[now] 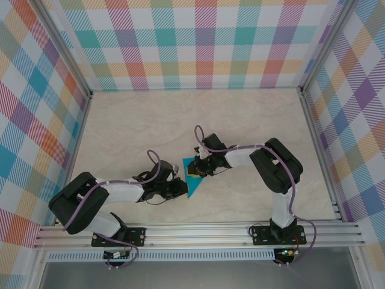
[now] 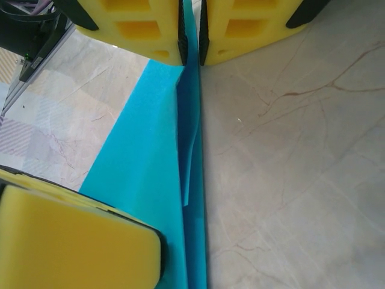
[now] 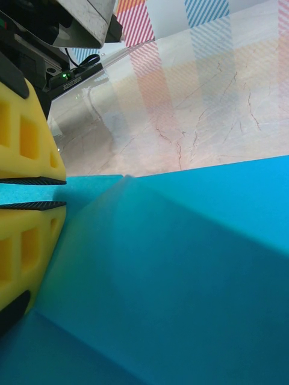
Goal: Fold a paper plane with a square sheet of paper (pick it up from the middle)
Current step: Fourth fold the wing at the center of the table.
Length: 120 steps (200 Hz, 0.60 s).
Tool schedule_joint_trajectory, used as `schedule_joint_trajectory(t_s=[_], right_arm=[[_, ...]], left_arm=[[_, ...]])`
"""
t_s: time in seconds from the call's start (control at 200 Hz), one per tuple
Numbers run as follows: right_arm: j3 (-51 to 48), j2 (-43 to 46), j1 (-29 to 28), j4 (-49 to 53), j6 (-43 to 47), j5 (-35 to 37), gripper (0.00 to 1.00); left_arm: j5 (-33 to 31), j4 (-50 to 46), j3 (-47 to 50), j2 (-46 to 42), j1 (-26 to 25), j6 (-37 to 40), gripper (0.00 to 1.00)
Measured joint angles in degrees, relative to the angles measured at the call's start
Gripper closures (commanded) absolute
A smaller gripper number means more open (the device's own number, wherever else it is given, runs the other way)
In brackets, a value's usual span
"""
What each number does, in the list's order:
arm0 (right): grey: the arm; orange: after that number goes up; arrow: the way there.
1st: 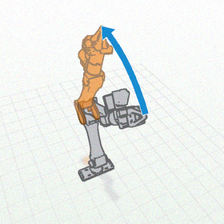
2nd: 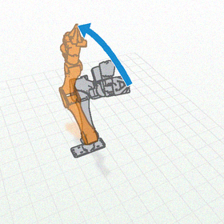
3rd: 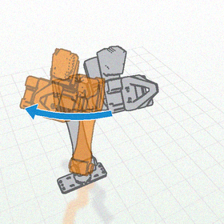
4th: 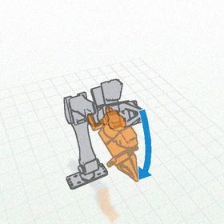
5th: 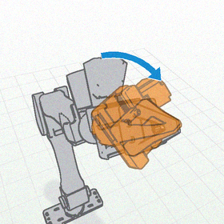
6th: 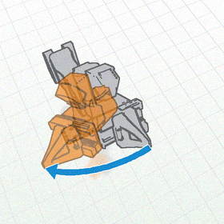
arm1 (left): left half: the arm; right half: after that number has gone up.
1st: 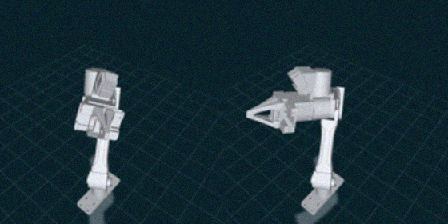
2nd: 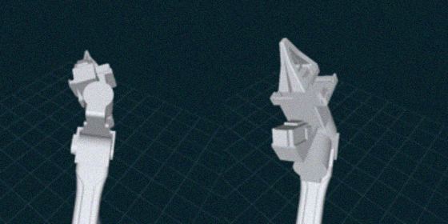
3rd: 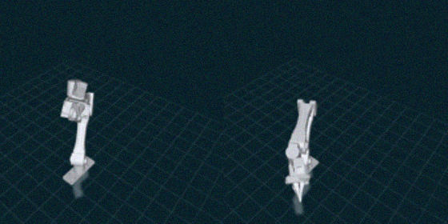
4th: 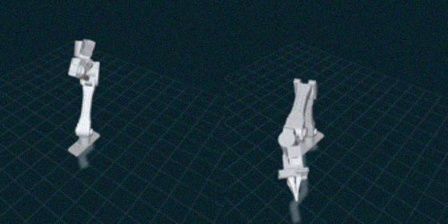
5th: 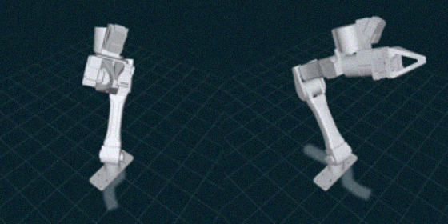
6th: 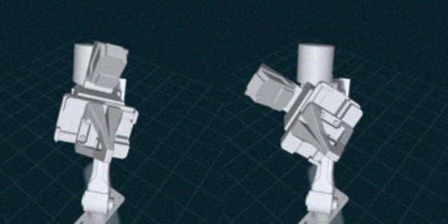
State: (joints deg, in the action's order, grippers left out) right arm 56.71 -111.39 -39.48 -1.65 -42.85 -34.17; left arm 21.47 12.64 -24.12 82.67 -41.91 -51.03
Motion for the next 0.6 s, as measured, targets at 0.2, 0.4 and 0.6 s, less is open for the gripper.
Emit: schedule_joint_trajectory(t_s=[0.2, 0.4, 0.6], right_arm=[[0.0, 0.0, 0.0, 0.0, 0.0, 0.0, 0.82], [0.0, 0.0, 0.0, 0.0, 0.0, 0.0, 0.83], [-0.2, 0.0, 0.0, -0.3, 0.0, 0.0, 0.82]], left_arm=[[-1.0, -4.3, -2.1, 0.6, -0.8, 0.5, 0.92], [-1.9, -5.6, -2.8, 0.4, -1.5, 1.2, 0.85], [-2.5, -8.3, -2.7, -4.5, -2.7, 1.1, 0.8]])
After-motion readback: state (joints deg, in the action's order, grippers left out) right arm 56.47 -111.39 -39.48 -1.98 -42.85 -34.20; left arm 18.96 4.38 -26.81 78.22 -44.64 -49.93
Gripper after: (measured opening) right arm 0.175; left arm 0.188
